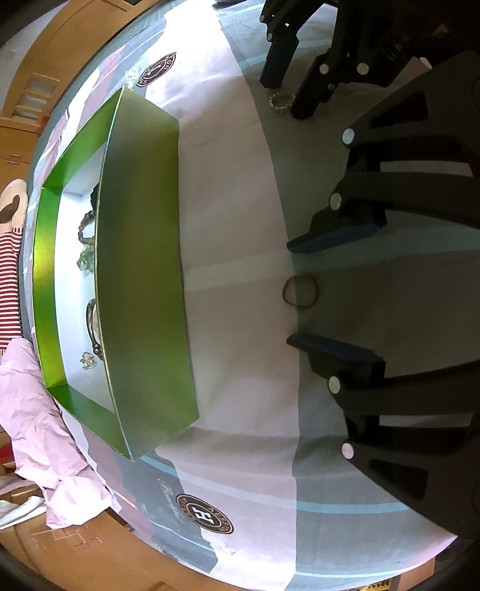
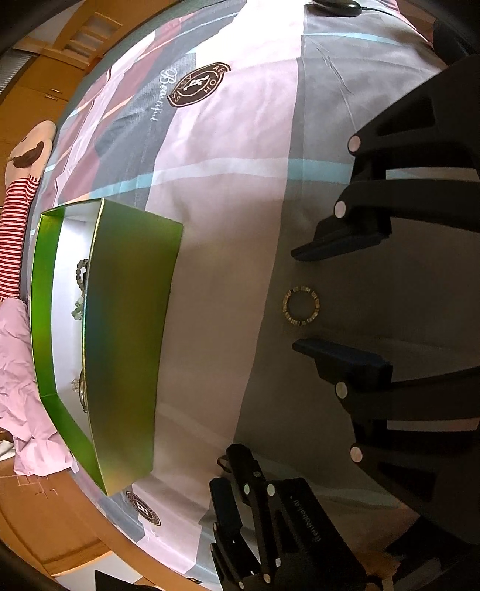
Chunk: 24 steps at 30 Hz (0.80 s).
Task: Organize jewelry
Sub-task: 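Grasp the dark ring with the left tool while the right tool grasps the gold ring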
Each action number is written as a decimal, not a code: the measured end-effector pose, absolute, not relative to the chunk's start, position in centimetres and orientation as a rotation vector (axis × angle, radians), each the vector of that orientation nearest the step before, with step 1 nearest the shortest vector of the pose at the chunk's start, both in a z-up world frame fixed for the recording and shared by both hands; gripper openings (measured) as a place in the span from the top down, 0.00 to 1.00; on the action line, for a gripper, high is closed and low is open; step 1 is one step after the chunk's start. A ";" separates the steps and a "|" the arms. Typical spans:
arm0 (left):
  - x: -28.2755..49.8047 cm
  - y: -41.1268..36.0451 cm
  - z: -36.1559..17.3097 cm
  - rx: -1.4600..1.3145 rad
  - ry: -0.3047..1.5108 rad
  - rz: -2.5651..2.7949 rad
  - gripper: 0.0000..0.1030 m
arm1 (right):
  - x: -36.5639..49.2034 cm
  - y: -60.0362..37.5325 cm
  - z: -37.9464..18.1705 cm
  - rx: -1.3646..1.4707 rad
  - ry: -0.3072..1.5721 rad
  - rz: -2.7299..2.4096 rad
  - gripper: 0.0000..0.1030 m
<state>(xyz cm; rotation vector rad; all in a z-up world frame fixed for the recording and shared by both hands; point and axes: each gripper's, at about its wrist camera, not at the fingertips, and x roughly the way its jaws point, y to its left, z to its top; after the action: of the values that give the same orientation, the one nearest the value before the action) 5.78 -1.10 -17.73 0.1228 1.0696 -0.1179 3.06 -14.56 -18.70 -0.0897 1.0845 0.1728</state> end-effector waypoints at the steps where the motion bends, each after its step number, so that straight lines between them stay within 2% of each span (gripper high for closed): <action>1: 5.8 -1.1 -17.7 0.123 1.067 -0.115 0.56 | 3.1 -14.6 -18.7 -0.087 1.085 0.172 0.57; 24: 5.8 -1.2 -18.0 0.126 1.064 -0.120 0.58 | 3.2 -14.4 -19.0 -0.089 1.098 0.168 0.57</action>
<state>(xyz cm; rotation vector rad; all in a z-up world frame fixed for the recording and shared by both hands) 5.83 -1.19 -18.01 0.1263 1.0641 -0.1203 3.24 -14.39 -19.02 -0.0891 1.0979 0.1680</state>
